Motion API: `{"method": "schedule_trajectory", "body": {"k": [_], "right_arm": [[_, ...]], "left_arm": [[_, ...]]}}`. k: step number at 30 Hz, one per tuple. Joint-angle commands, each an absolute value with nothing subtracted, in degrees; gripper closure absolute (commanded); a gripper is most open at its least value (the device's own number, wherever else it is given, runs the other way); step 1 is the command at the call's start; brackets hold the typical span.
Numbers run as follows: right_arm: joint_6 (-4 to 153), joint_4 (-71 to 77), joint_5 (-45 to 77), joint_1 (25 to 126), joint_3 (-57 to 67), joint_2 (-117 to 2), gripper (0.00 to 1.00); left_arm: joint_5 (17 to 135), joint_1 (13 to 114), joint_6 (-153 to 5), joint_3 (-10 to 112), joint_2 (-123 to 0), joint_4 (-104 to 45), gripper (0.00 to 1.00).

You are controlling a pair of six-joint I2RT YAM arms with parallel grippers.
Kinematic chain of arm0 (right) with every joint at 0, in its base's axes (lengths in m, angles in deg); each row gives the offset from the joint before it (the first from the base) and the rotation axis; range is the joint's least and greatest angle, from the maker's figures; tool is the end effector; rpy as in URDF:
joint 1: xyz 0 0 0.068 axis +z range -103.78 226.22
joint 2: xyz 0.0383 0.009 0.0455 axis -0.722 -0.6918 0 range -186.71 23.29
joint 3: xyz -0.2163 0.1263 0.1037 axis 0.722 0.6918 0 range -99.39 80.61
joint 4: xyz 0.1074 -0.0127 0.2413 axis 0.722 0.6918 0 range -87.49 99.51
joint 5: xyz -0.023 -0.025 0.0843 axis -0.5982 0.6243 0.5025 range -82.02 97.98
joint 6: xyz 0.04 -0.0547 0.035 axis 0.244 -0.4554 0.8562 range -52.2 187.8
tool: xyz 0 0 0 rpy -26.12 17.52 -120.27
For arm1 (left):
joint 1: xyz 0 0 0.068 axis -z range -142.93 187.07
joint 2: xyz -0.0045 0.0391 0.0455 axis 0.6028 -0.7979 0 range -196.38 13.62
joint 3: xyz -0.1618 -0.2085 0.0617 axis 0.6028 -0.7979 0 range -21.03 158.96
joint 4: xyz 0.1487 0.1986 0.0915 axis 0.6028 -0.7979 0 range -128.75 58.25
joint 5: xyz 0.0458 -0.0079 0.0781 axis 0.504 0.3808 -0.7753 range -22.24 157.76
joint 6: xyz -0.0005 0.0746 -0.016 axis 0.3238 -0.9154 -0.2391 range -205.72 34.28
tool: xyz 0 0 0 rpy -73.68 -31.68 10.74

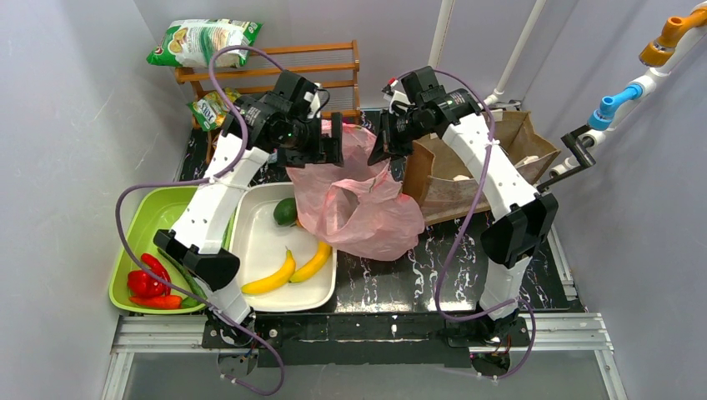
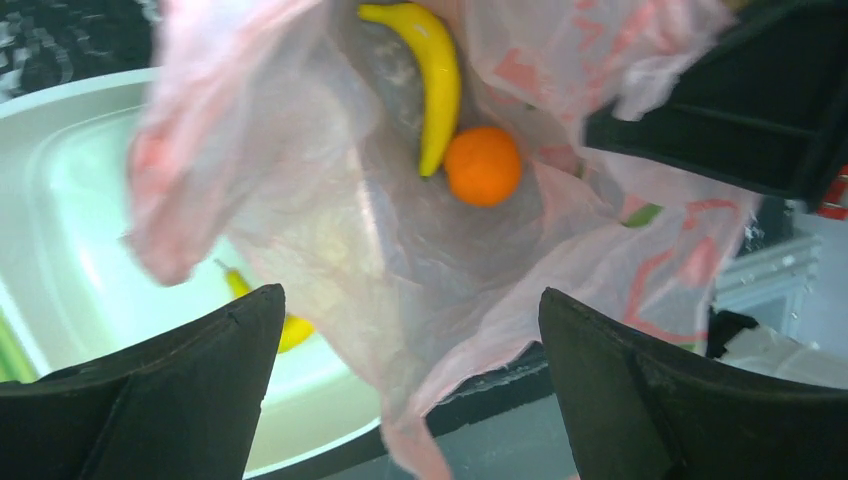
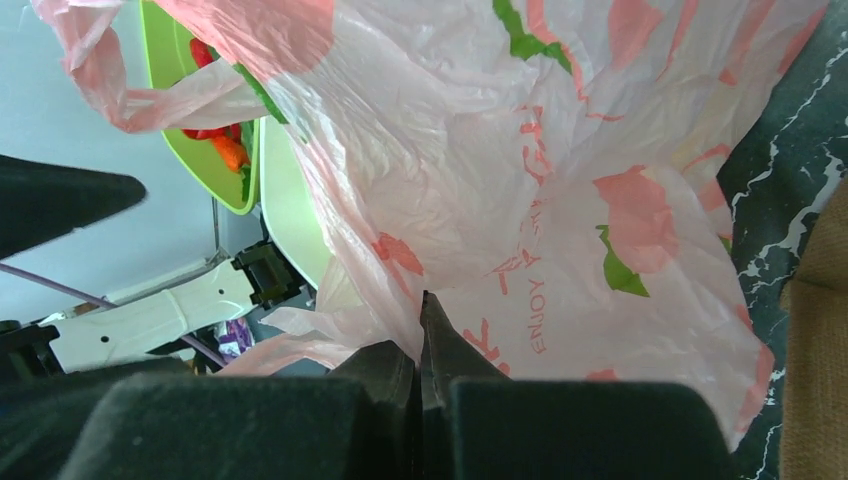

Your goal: Place the food into the grocery bag and tie it

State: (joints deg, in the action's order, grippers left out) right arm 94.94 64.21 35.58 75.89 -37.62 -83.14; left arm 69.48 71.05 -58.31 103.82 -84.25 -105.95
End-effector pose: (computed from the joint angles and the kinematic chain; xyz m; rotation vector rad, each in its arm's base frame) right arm 0.3409 0.2286 0.3742 -0.2868 2.5633 1.0010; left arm 0.2841 -0.1938 0.4375 0.1556 2.4584 -0.5245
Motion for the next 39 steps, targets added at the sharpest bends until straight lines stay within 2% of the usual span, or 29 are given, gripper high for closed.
{"method": "schedule_trajectory", "body": {"k": [1, 6, 11, 16, 21, 27, 39], "right_arm": [[94.4, 64.7, 34.5, 75.4, -42.7, -83.4, 0.99], [93.9, 66.0, 31.3, 75.2, -44.8, -83.9, 0.99], [93.5, 66.3, 33.6, 73.6, -44.4, -84.4, 0.99], [93.6, 66.6, 34.4, 73.4, -42.3, -83.3, 0.99], [94.1, 66.8, 34.3, 73.4, -40.4, -82.3, 0.99], [94.2, 67.2, 34.5, 73.4, -40.0, -81.7, 0.99], [95.1, 70.1, 30.0, 73.4, -41.8, -78.9, 0.99]], "left_arm": [[62.1, 67.3, -58.9, 105.0, -84.0, -114.6, 0.02], [55.3, 64.3, -55.2, 100.8, -80.1, -116.6, 0.02], [50.8, 60.5, -51.0, 92.1, -73.9, -117.4, 0.02], [47.7, 52.0, -45.9, 82.6, -67.8, -121.2, 0.03], [46.1, 44.3, -45.3, 70.6, -58.6, -117.3, 0.04], [43.0, 34.4, -47.3, 61.8, -54.5, -114.0, 0.08], [44.6, 24.4, -44.4, 46.3, -46.9, -102.9, 0.1]]}}
